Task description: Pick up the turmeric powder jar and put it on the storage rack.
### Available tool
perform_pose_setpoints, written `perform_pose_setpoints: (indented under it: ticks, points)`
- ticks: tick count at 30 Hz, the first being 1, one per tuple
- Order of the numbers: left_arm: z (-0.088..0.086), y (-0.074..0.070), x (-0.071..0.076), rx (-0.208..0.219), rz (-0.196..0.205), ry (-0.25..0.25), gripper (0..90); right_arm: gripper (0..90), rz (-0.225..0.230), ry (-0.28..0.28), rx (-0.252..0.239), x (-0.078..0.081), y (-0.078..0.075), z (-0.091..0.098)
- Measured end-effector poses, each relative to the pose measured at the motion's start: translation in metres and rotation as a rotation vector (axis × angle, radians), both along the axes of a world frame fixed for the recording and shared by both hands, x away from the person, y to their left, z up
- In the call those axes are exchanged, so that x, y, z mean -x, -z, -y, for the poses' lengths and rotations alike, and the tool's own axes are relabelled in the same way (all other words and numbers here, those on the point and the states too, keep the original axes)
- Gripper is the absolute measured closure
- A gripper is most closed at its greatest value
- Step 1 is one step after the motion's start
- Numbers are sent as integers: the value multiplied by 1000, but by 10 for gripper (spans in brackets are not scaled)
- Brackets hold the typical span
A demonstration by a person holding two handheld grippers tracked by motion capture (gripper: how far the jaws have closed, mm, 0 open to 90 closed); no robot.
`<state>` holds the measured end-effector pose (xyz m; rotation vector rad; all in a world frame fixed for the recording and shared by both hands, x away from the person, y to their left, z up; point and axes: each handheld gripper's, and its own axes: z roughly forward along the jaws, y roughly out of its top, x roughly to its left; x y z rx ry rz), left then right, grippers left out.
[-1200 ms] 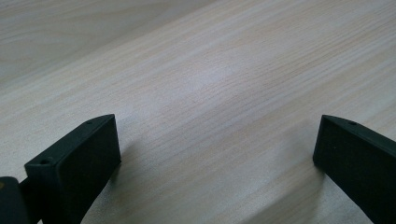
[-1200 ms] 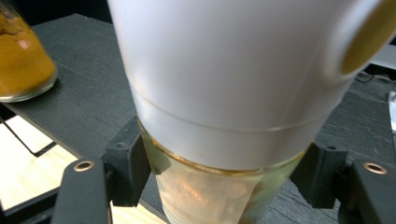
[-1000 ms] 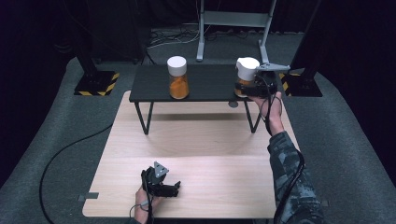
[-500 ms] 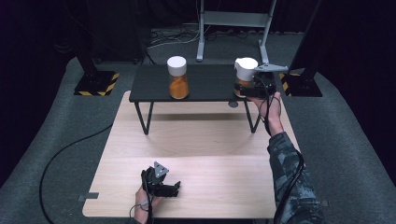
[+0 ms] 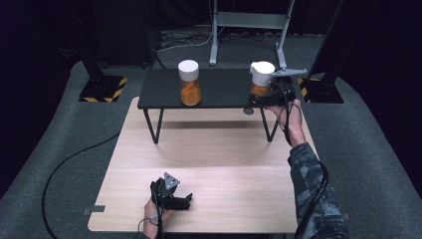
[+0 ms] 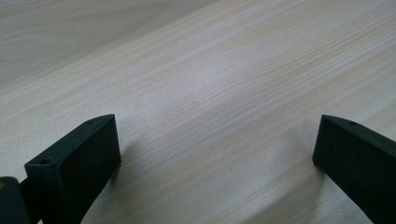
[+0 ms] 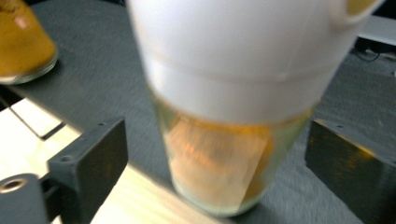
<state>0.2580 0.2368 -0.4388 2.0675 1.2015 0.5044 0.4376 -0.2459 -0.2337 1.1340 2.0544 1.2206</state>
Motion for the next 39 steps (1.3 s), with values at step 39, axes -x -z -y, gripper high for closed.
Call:
perform_pose_setpoints:
  ticks: [39]
  points:
    - [1, 0, 0, 1, 0, -5, 3, 15, -167, 92, 32, 173, 196, 25]
